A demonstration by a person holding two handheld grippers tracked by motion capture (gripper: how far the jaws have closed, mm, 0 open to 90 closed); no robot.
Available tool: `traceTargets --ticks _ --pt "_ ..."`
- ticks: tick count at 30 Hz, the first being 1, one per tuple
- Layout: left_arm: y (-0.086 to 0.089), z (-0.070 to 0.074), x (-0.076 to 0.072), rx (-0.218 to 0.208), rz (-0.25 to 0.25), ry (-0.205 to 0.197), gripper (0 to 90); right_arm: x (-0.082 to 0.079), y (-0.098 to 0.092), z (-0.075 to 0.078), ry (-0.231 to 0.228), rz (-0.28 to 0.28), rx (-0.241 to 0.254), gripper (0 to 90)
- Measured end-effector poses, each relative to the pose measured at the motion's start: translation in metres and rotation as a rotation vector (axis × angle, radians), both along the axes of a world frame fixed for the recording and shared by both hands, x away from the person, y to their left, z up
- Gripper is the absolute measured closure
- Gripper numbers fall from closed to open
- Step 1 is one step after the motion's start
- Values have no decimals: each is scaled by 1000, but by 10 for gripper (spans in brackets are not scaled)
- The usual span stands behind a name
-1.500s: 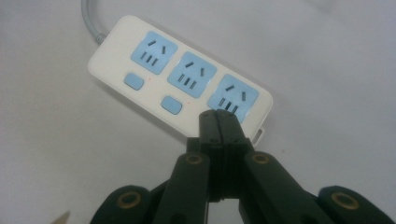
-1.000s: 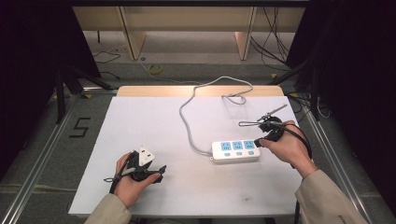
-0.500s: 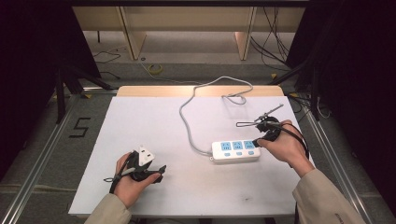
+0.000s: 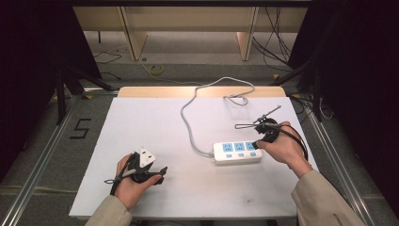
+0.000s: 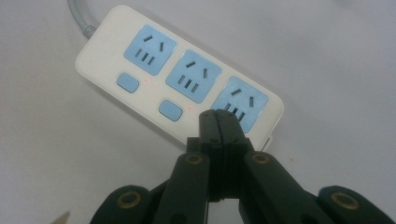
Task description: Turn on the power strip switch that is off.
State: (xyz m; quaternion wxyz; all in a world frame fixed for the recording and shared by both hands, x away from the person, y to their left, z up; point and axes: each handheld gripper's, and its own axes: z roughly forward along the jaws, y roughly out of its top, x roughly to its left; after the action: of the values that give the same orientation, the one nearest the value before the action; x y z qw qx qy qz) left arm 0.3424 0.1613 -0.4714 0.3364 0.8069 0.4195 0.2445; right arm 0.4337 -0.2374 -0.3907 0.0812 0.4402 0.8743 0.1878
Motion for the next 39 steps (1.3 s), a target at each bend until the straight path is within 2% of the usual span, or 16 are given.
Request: traceTargets --ticks 39 --pt "0 0 0 1 -1 -2 241 10 5 -19 50 -11 -27 900"
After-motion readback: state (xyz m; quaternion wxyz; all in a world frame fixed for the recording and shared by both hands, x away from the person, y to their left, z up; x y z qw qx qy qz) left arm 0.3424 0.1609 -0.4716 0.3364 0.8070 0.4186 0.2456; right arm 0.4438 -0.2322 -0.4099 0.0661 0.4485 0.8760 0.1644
